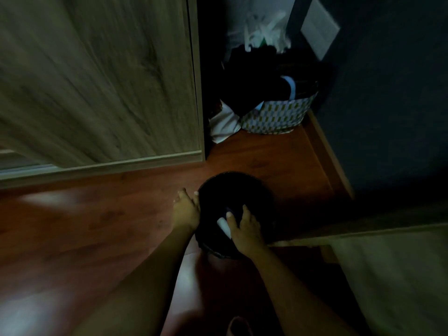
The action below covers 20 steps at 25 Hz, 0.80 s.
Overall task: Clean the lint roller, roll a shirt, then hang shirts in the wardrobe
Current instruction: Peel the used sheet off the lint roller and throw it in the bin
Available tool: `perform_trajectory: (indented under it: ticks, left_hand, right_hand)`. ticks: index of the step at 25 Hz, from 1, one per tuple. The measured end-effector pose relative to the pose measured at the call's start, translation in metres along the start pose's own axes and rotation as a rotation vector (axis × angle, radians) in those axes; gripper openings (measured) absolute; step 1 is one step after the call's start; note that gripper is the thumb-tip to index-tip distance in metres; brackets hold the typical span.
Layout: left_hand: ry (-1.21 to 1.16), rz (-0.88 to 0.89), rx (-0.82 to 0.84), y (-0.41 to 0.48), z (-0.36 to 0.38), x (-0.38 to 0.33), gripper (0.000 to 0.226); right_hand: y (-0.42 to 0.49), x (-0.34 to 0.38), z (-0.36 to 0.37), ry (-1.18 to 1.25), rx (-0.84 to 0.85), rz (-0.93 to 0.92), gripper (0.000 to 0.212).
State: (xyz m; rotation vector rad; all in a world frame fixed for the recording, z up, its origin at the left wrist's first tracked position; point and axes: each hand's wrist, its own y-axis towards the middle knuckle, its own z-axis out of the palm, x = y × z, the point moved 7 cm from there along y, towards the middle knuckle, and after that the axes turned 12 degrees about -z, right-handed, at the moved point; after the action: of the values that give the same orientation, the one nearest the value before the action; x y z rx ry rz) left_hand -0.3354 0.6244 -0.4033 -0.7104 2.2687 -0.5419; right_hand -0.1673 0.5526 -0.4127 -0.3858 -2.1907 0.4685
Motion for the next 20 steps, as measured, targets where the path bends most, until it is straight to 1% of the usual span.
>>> perform_trajectory:
  ticks: [3,5,7,9,11,13,15,18,20]
  left_hand:
    - [-0.014,0.07,-0.017,-0.063,-0.069,-0.053,0.049]
    - [-0.024,0.16,-0.014,-0.118,-0.119,-0.092,0.046]
    - [-0.058,0.248,-0.029,-0.178,-0.166,-0.123,0.04]
    - [-0.083,0.327,-0.048,-0.234,-0.204,-0.147,0.037]
    - [-0.106,0.378,-0.062,-0.28,-0.227,-0.162,0.038]
    - [-0.083,0.432,-0.046,-0.333,-0.238,-0.172,0.038]
    - [-0.072,0.496,-0.022,-0.383,-0.235,-0.176,0.039]
    - [-0.081,0.595,-0.004,-0.451,-0.211,-0.171,0.038]
    - [-0.056,0.615,0.008,-0.484,-0.184,-0.161,0.039]
  right_hand:
    - [-0.044,0.072,-0.056,-0.006,-0.045,-0.059,0.069]
    - [-0.087,0.123,-0.1,0.016,-0.083,-0.094,0.067]
    - [-0.139,0.169,-0.148,0.067,-0.157,-0.128,0.065]
    - [-0.19,0.203,-0.194,0.078,-0.244,-0.16,0.062]
    - [-0.232,0.226,-0.23,0.036,-0.29,-0.208,0.061]
    - [-0.281,0.234,-0.265,0.011,-0.36,-0.266,0.061]
    - [-0.329,0.227,-0.291,-0.011,-0.408,-0.329,0.062]
    - [-0.395,0.193,-0.325,-0.131,-0.44,-0.395,0.06]
    - [-0.432,0.167,-0.341,-0.182,-0.441,-0.419,0.059]
